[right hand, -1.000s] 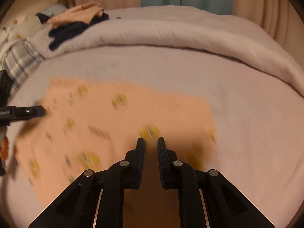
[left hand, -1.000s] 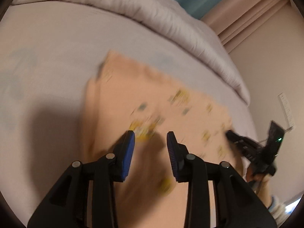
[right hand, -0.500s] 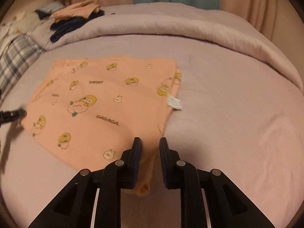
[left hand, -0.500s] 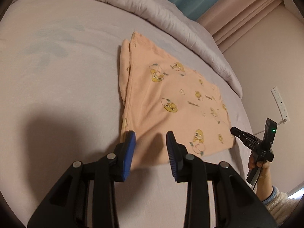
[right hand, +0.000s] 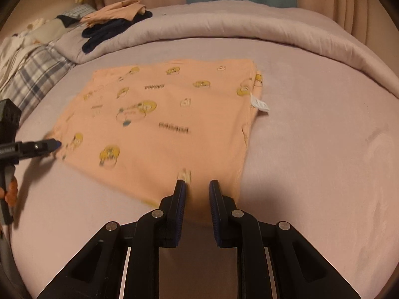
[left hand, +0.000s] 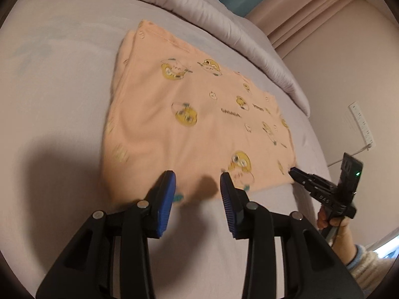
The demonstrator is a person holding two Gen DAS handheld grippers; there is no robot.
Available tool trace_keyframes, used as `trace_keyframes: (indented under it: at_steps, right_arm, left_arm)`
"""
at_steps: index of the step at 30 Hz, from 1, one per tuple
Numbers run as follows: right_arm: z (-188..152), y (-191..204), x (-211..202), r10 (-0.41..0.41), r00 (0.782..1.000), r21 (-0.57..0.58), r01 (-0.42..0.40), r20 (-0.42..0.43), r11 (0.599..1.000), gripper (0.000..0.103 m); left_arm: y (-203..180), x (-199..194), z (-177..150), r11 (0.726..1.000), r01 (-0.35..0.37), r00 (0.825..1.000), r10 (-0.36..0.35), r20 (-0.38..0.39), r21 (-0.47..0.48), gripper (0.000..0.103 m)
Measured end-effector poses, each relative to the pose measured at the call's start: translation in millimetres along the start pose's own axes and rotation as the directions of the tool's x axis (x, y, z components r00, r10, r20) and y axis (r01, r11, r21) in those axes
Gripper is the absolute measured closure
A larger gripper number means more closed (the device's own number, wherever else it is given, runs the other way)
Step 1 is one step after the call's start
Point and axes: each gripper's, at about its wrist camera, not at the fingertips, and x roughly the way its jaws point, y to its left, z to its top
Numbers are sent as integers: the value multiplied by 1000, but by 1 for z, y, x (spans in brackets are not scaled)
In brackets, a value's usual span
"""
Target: Fold small clothes
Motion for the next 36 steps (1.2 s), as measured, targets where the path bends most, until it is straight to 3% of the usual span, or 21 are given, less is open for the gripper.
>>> trace_keyframes:
  at_steps: [3,5,6,8,10,16,22,26,30,36]
  right_arm:
    - [-6,-5,-11,6,1000,15,-6,-10,1000,85]
    - [-7,-3,-19,-7,1000,17,7,-3,1000,83]
    - [-8,-2,-21,-7,1000,19,7,4,1000,81]
    - [-8,-1,-29,30,999,36,-31,28,999,63]
    - [1,1,-32,94,994,61,-97,62,993,60]
    - [20,14,-16,132,988,72,-138,76,988,60]
    - [34,32,-1,181,981,61,-186,73,981,60]
    - [47,42,12,217,974,56,-220,59,974,60]
    - [71,56,32,190,981,26,-190,31,981,60]
    - [118,76,71,147,989,39,-148,11,988,61]
  left_arm:
    - [10,-19,-10,998,20,1000,-20,6,-57,66]
    - [19,-34,-16,994,26,999,-22,40,-108,59]
    - [24,-40,-16,991,33,998,-25,60,-132,50]
    - [37,-52,-17,978,60,993,-39,108,-201,41]
    - [48,-55,-12,964,87,990,-56,130,-252,41]
    - [57,-33,16,941,152,983,-112,146,-302,41]
    - [62,-18,47,941,167,982,-132,133,-296,41]
    - [57,2,69,950,154,987,-137,81,-273,42]
    - [52,19,88,955,142,990,-136,40,-260,45]
    - [57,28,90,962,65,998,-64,12,-264,86]
